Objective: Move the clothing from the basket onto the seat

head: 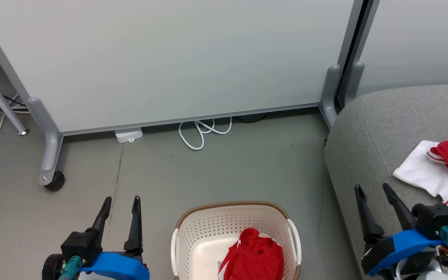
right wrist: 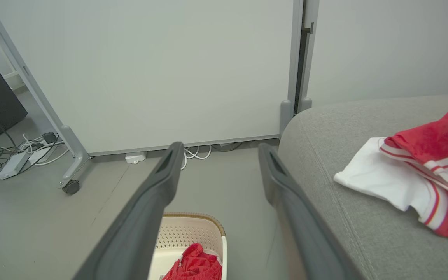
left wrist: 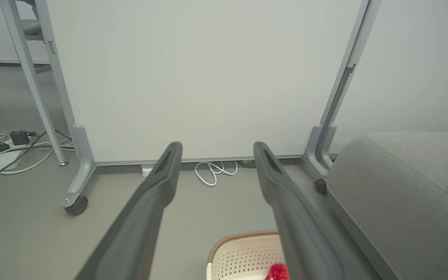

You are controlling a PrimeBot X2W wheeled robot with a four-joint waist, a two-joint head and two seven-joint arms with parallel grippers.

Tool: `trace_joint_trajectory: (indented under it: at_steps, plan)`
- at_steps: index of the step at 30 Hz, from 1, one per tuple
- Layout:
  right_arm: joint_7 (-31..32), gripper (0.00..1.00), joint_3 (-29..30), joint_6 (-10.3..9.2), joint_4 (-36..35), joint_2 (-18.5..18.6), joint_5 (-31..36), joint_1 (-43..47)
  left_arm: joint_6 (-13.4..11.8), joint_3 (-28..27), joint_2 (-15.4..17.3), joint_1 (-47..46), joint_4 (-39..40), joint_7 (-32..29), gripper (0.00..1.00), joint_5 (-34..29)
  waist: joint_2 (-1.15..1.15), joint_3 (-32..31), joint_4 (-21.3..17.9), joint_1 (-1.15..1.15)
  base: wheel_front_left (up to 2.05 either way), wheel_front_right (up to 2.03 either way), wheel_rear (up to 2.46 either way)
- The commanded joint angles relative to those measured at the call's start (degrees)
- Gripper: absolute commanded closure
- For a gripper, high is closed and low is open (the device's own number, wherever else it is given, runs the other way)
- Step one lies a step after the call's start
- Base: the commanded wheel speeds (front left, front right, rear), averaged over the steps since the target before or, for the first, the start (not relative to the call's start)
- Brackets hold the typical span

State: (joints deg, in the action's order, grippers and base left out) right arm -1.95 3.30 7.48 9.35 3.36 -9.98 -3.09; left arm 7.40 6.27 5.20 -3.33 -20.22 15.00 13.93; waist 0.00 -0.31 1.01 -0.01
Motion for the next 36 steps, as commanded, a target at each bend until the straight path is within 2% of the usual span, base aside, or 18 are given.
trace_joint_trajectory:
  at_steps: [1, 22, 28, 36]
  plan:
    - [0.2, 0.0, 0.1, 0.02, -0.5, -0.2, -0.2, 0.8, 0.1, -0.3, 0.0, 0.4, 0.1, 0.3, 0.0, -0.3, 0.0, 0.1, 0.0, 0.01, 0.0, 0.0, 0.0]
    - [1.3, 0.0, -2.1, 0.02, -1.6, -0.5, -1.6, 0.2, 0.1, 0.6, -0.5, 0.1, 0.1, 0.3, 0.0, -0.2, 0.0, 1.7, -1.2, 0.01, 0.0, 0.0, 0.0]
    - [1.1, 0.0, -3.2, 0.03, -2.6, -0.5, -1.7, -2.1, 0.1, 1.3, -0.6, -1.8, 0.0, 0.3, 0.0, -0.2, 0.0, 5.8, -2.1, 0.01, 0.0, 0.0, 0.0]
    - [0.5, 0.0, -5.0, 0.02, -4.5, -0.5, -1.7, -7.1, 0.1, 4.0, -0.7, -6.3, -1.2, 0.3, 0.0, -0.2, 0.0, 15.6, -4.6, 0.01, 0.0, 0.0, 0.0]
